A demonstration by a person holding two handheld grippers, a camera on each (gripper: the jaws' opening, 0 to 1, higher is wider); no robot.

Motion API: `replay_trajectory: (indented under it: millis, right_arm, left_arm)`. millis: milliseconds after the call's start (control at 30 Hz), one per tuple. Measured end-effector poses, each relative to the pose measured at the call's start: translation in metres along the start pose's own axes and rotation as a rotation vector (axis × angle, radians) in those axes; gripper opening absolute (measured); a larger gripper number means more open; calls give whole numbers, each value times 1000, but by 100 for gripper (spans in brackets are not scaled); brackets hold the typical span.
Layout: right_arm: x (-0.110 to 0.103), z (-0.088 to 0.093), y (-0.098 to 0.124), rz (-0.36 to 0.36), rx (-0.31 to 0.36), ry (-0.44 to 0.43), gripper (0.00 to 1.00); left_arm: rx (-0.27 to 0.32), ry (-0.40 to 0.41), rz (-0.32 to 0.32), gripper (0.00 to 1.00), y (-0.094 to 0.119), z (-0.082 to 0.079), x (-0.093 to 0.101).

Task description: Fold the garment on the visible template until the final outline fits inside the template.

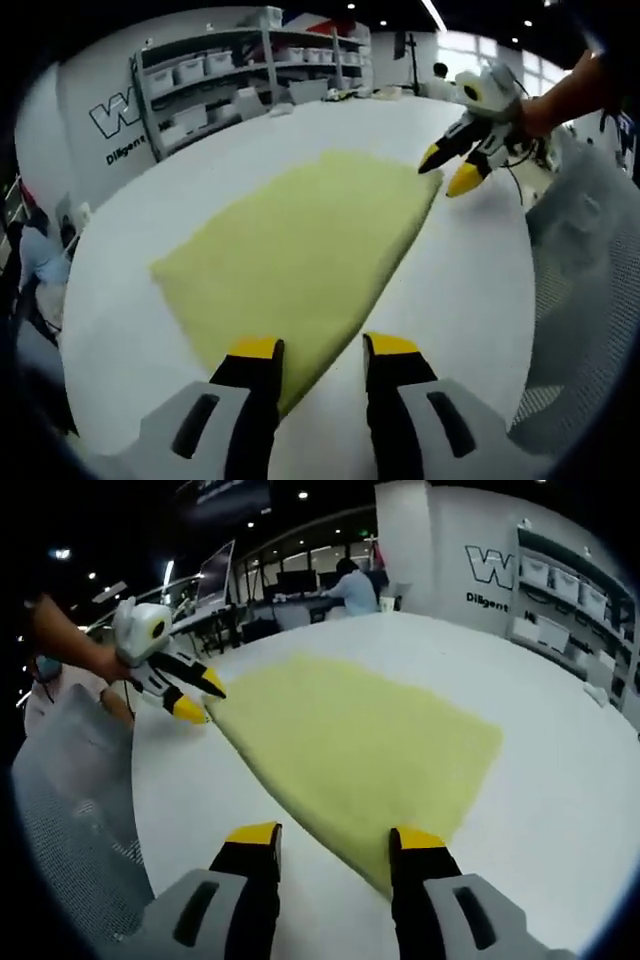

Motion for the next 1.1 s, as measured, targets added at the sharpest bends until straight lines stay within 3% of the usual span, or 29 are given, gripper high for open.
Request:
replay_trajectory:
  millis: [67, 100, 200, 367, 467, 1100]
  right_arm:
    - [0, 0, -4, 18, -12, -3, 33]
    - [1, -1, -4, 24, -7, 8, 31]
    - [7, -2, -3, 64, -37, 36, 22]
    - [12, -8, -7, 69, -54, 63, 21]
    - [17, -16, -12, 93, -78, 97, 22]
    - [55, -57, -40, 111, -90, 73, 23]
  left_arm:
    - [33, 15, 12, 32, -2, -3, -1]
    - [21, 92, 24, 32, -1, -2, -1]
    - [25, 85, 34, 32, 0, -3, -3]
    - [13, 144, 28, 35, -3, -5, -11]
    - [6, 139, 29, 36, -9, -11, -16]
    - [-48, 160, 20, 38, -37, -50, -69]
Point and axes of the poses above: the point that each gripper's makers call its tool centre point, and the gripper's own axes: y roughly backward along the fingers, x roughly to its right, z roughly out of its underside, the point moved 9 cm from there along y, roughly backward along the fingers, and after that the axes turned 12 degrees about -x, right-handed, at the moved point
